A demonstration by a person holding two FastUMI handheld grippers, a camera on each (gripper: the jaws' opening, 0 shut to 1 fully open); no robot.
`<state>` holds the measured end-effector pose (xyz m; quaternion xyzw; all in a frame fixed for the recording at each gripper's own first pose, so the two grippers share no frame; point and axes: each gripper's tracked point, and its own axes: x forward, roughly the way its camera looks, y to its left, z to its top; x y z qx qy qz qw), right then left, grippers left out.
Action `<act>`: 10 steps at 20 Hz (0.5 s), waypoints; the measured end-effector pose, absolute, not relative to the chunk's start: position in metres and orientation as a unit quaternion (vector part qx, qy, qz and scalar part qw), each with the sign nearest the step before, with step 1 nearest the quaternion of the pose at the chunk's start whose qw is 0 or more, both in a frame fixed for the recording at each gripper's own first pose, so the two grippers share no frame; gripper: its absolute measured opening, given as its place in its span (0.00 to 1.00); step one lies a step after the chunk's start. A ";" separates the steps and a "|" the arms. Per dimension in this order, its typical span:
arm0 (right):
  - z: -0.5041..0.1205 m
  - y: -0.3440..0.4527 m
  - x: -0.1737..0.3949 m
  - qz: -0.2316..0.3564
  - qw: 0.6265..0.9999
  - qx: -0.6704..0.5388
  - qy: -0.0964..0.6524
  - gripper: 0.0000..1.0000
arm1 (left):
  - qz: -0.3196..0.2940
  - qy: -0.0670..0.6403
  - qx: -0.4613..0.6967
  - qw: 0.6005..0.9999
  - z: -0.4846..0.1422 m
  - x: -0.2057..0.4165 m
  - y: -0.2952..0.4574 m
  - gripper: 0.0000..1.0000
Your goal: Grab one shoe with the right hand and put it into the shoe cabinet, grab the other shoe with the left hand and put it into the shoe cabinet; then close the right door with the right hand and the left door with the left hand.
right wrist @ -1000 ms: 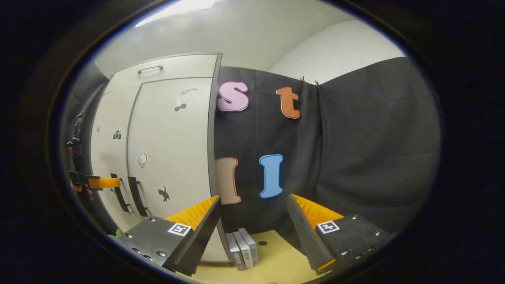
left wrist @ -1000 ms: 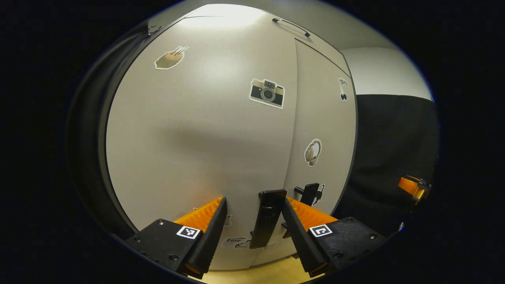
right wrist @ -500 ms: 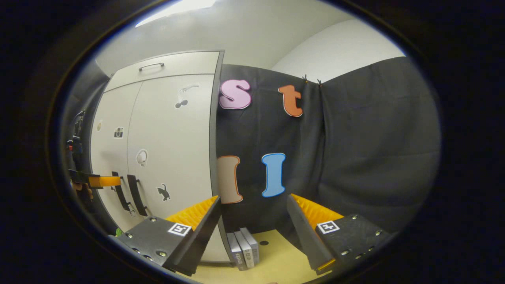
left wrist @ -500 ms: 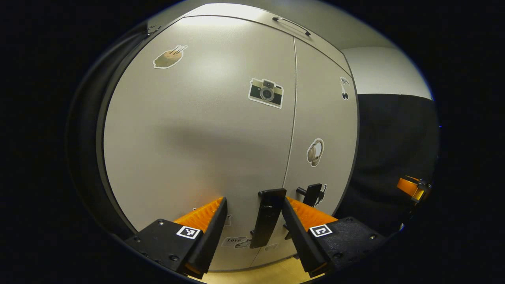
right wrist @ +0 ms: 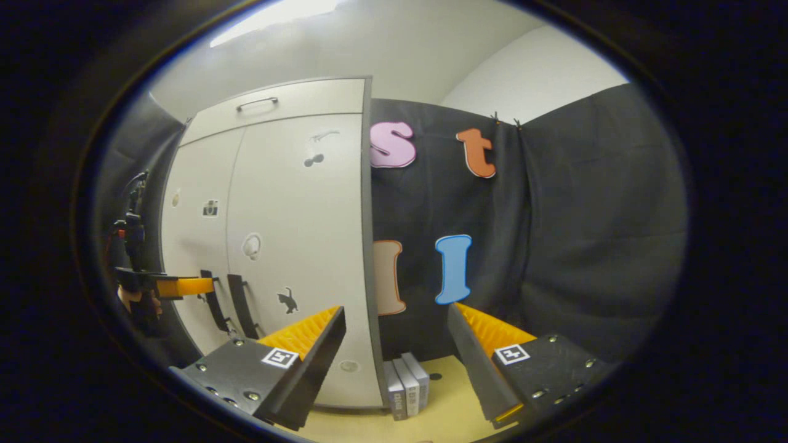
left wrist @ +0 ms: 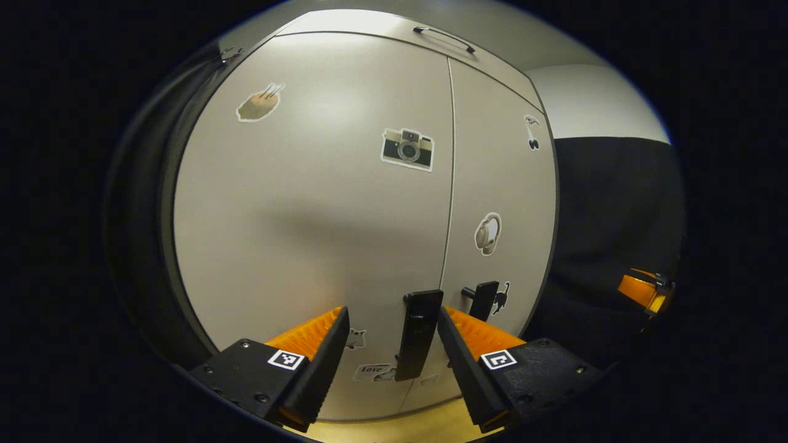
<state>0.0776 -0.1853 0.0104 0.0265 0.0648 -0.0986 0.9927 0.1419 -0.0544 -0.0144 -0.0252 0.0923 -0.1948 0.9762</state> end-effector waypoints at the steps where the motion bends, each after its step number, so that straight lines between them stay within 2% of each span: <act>1: 0.012 -0.175 0.078 -0.089 0.993 0.028 0.066 1.00 | -0.192 0.088 -0.027 0.977 -0.006 0.132 -0.051 0.87; 6: 0.037 -0.116 0.077 -0.029 0.998 0.036 0.053 0.97 | -0.157 0.057 -0.028 0.986 0.045 0.072 -0.017 0.86; 10: 0.064 -0.067 0.072 0.023 0.998 0.046 0.042 1.00 | -0.127 0.039 -0.020 0.991 0.073 0.029 0.004 0.86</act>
